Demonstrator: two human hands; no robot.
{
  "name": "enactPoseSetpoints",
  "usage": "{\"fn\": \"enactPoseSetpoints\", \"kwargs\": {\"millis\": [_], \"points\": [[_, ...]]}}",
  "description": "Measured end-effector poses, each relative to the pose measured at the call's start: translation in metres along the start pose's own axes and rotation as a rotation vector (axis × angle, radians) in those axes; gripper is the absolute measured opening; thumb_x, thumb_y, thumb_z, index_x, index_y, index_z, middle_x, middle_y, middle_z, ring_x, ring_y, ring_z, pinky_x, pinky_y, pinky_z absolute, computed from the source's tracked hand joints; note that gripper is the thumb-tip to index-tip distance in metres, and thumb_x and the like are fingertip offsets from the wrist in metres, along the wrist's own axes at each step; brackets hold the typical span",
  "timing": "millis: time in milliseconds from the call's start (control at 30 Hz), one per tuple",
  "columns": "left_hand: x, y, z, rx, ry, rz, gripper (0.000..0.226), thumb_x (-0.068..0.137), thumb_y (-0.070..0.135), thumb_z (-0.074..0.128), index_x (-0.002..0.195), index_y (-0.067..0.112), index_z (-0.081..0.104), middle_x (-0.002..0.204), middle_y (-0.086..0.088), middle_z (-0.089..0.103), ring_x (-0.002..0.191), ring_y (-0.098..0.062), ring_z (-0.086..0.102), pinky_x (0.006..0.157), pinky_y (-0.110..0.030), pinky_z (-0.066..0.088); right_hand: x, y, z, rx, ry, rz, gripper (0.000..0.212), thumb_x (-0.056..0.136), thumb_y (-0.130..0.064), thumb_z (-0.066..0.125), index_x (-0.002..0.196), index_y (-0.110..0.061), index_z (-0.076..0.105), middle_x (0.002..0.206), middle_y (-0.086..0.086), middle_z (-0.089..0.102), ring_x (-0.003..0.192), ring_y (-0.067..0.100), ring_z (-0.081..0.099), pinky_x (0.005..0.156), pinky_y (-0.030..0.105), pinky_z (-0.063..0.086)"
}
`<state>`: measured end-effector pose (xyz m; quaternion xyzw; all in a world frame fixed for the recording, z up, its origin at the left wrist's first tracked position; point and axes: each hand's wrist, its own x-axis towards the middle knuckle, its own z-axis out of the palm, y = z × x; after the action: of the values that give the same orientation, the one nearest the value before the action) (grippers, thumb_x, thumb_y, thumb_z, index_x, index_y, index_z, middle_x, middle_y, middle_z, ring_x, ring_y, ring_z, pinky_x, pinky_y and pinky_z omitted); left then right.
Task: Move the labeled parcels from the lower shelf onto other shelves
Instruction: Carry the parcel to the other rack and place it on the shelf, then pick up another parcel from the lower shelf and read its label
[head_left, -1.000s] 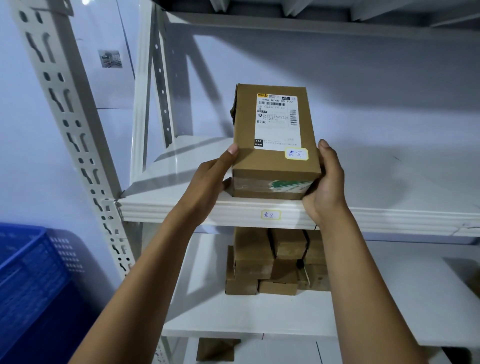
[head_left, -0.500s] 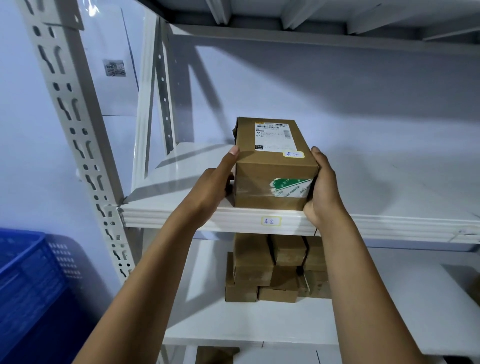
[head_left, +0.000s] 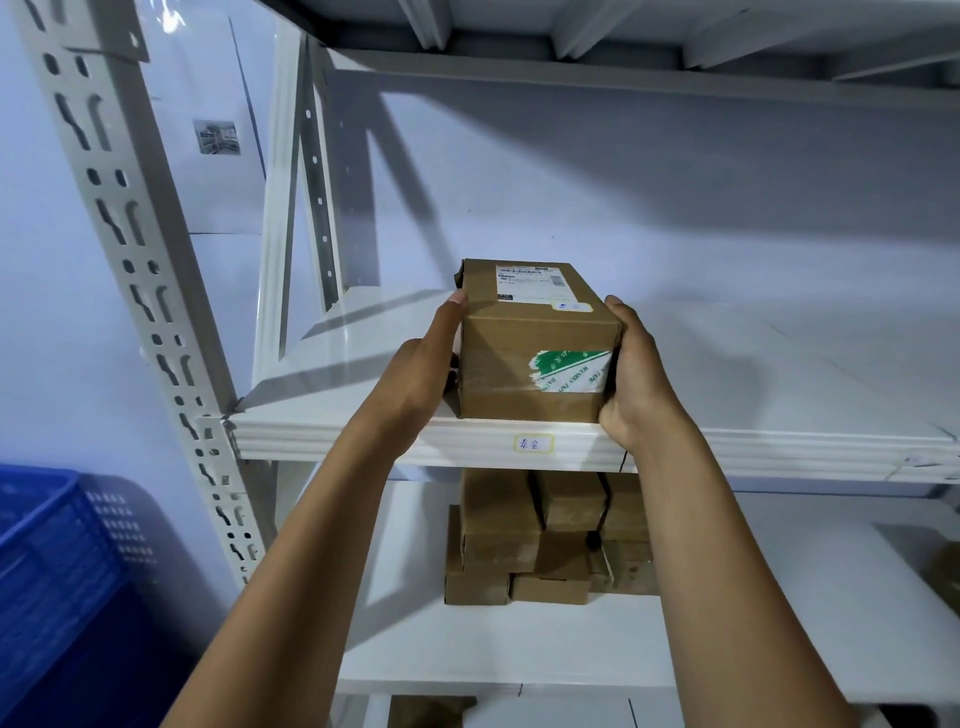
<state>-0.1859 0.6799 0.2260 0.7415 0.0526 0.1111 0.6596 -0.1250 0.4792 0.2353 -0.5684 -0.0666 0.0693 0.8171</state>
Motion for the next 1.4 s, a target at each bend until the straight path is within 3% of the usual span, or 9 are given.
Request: {"fn": "enactPoseSetpoints", "kwargs": {"millis": [133,233,400,500,633,767,967,1100,1400], "points": [[-0.004,0.000,0.004,-0.256,0.188,0.021,0.069,0.074,0.085,0.053,0.106,0.029,0.078,0.101,0.003,0.073,0.099,-0.017,0.070,0.097,-0.040,0.052,-0.007,-0.002,0.001,0.085,0.140,0.051,0.041,0.099,-0.054,0.052,0.111,-0.016,0.062,0.108,0.012,0.065,0.097,0.030,0.069,0.080,0.039,0.056],[-0.007,-0.008,0.007,-0.332,0.367,0.154,0.051,0.100,0.060,0.050,0.137,0.027,0.060,0.131,0.008,0.059,0.133,-0.017,0.053,0.106,-0.043,0.047,-0.006,-0.003,-0.001,0.246,0.186,0.077,0.041,0.098,-0.051,0.056,0.114,-0.013,0.056,0.112,0.012,0.052,0.100,0.029,0.059,0.086,0.042,0.050],[-0.028,0.012,0.008,-0.067,0.572,0.451,0.053,0.102,0.046,0.043,0.137,0.011,0.063,0.136,-0.008,0.067,0.126,-0.020,0.060,0.086,0.004,0.039,-0.007,-0.001,-0.011,0.215,0.207,0.002,0.041,0.101,-0.048,0.053,0.117,-0.010,0.060,0.113,0.007,0.055,0.111,0.025,0.050,0.093,0.036,0.043],[-0.053,0.032,0.020,-0.045,0.557,0.584,0.047,0.104,0.034,0.045,0.138,0.006,0.062,0.139,-0.011,0.066,0.128,-0.017,0.060,0.099,-0.009,0.045,-0.023,-0.001,-0.020,0.028,0.215,-0.099,0.051,0.104,-0.048,0.046,0.142,-0.017,0.058,0.138,0.004,0.056,0.120,0.016,0.051,0.084,0.025,0.043],[-0.093,0.045,0.070,0.016,0.516,0.720,0.037,0.106,0.020,0.050,0.135,0.002,0.064,0.135,-0.015,0.067,0.121,-0.005,0.064,0.097,-0.011,0.049,-0.040,-0.022,-0.055,-0.157,0.173,-0.218,0.050,0.107,-0.042,0.044,0.151,-0.020,0.051,0.158,0.001,0.047,0.145,0.016,0.041,0.118,0.034,0.031],[-0.130,0.046,0.162,0.016,0.461,0.753,0.025,0.105,0.014,0.053,0.124,0.006,0.068,0.118,-0.001,0.071,0.109,0.000,0.066,0.096,-0.021,0.055,-0.085,-0.052,-0.123,-0.172,0.137,-0.272,0.049,0.107,-0.036,0.046,0.153,-0.020,0.046,0.158,0.001,0.048,0.144,0.014,0.042,0.118,0.034,0.030],[-0.175,0.031,0.328,-0.146,0.224,0.659,0.018,0.100,0.017,0.056,0.105,0.016,0.073,0.105,-0.007,0.075,0.106,-0.031,0.072,0.097,-0.060,0.058,-0.158,-0.094,-0.278,-0.223,0.204,-0.280,0.036,0.107,-0.036,0.048,0.133,-0.018,0.065,0.126,-0.002,0.066,0.126,0.015,0.057,0.107,0.035,0.040],[-0.203,0.017,0.441,-0.145,-0.003,0.553,0.014,0.093,0.027,0.059,0.092,0.028,0.074,0.094,-0.005,0.076,0.094,-0.028,0.072,0.088,-0.062,0.057,-0.195,-0.112,-0.392,-0.212,0.332,-0.216,0.028,0.106,-0.032,0.050,0.101,-0.017,0.073,0.109,0.005,0.073,0.105,0.018,0.065,0.098,0.036,0.048],[-0.181,-0.016,0.641,-0.067,-0.296,0.303,0.016,0.087,0.029,0.064,0.081,0.029,0.079,0.093,-0.002,0.081,0.094,-0.029,0.077,0.091,-0.055,0.063,-0.197,-0.118,-0.588,-0.293,0.534,-0.035,0.023,0.086,-0.033,0.064,0.093,-0.017,0.079,0.103,0.007,0.081,0.101,0.021,0.075,0.084,0.033,0.055]]}}
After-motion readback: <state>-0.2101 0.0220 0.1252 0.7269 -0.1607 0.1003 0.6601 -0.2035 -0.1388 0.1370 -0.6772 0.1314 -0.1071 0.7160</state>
